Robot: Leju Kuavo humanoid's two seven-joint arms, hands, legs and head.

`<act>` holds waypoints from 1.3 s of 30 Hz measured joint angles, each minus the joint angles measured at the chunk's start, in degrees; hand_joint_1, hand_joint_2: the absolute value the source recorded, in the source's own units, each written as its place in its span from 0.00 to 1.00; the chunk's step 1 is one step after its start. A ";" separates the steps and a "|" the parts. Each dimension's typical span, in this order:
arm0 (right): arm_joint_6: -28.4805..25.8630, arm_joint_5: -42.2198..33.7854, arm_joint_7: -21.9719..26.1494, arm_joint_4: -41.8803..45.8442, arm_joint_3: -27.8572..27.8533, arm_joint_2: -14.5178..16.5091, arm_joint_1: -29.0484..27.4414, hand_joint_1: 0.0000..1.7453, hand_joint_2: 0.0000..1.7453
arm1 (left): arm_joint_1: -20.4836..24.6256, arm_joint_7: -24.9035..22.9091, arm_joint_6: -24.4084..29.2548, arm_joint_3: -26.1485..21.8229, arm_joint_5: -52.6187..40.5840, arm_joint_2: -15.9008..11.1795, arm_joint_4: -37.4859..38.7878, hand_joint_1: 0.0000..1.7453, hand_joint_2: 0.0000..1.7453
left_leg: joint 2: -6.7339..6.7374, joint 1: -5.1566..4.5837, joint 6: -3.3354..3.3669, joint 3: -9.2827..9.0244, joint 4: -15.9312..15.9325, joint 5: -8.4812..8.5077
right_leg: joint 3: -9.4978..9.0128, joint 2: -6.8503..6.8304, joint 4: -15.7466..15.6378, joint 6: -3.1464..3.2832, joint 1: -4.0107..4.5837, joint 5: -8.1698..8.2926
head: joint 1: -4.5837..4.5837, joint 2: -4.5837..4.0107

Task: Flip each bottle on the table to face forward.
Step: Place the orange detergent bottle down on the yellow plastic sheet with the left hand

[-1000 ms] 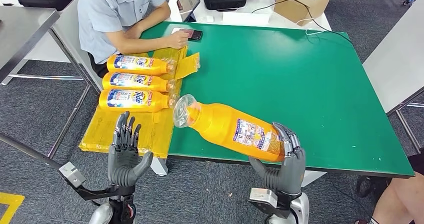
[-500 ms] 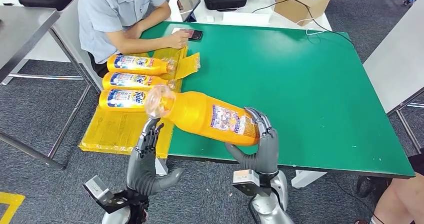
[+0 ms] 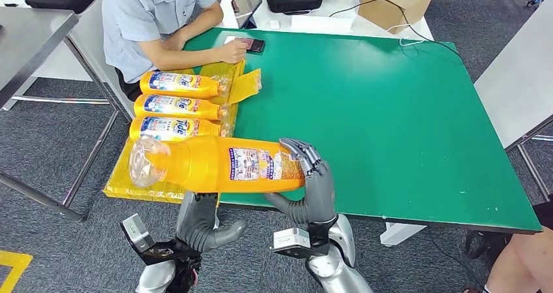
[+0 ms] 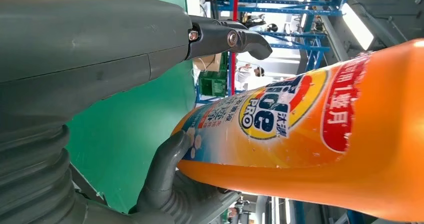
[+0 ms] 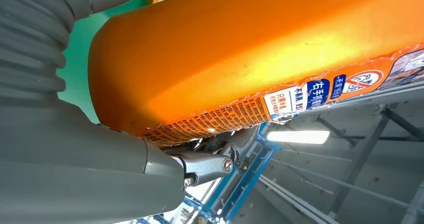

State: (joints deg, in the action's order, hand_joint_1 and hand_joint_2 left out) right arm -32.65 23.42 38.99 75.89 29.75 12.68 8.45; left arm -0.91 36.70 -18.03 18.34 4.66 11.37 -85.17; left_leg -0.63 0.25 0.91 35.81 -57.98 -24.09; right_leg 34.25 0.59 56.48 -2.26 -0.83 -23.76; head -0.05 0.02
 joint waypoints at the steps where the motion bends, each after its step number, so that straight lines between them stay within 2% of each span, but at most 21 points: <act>1: 0.01 -0.09 0.00 -0.09 0.19 -0.01 0.04 1.00 1.00 | 0.06 -0.05 -0.12 0.00 0.09 0.00 0.13 0.00 1.00 | 0.00 0.00 0.00 0.00 0.00 0.00 | 0.00 0.00 0.00 0.00 0.00 0.00 | 0.00 0.00; 9: 1.96 -4.09 0.00 -2.02 3.87 0.05 1.35 1.00 1.00 | 1.20 -0.81 -4.07 1.13 2.33 0.01 1.28 0.00 1.00 | 0.02 0.00 0.00 -0.01 0.00 0.00 | 0.00 0.00 0.00 0.00 0.01 0.00 | 0.00 0.00; 15: 2.72 -6.96 0.00 -5.82 7.07 0.10 1.67 1.00 1.00 | 1.15 1.02 -2.58 1.63 2.48 0.05 0.84 0.00 1.00 | 0.01 0.00 0.00 0.00 0.00 0.00 | 0.00 0.00 0.01 0.00 0.02 0.00 | -0.01 0.00; 23: 5.33 -9.31 0.00 -9.58 7.55 -0.78 -0.39 1.00 1.00 | -0.35 1.36 -0.48 0.68 7.16 1.33 -1.31 0.00 1.00 | -0.01 0.00 0.01 0.03 0.00 -0.02 | 0.02 0.00 -0.01 0.00 0.00 -0.01 | 0.01 0.00; 39: 6.66 -5.93 0.00 -12.36 7.50 -0.57 -1.30 1.00 1.00 | -1.06 2.44 1.72 -0.37 5.56 1.75 -1.95 0.00 1.00 | 0.01 0.00 0.00 0.02 0.00 -0.01 | 0.03 0.00 0.00 0.01 0.01 -0.01 | 0.00 0.00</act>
State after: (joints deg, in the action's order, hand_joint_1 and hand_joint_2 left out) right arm -25.99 17.49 38.99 63.53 37.24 12.10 7.15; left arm -1.96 39.15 -16.31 17.97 10.22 13.12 -87.12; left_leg -0.62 0.25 0.91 35.84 -57.98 -24.09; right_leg 34.27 0.59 56.47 -2.26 -0.83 -23.77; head -0.05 0.02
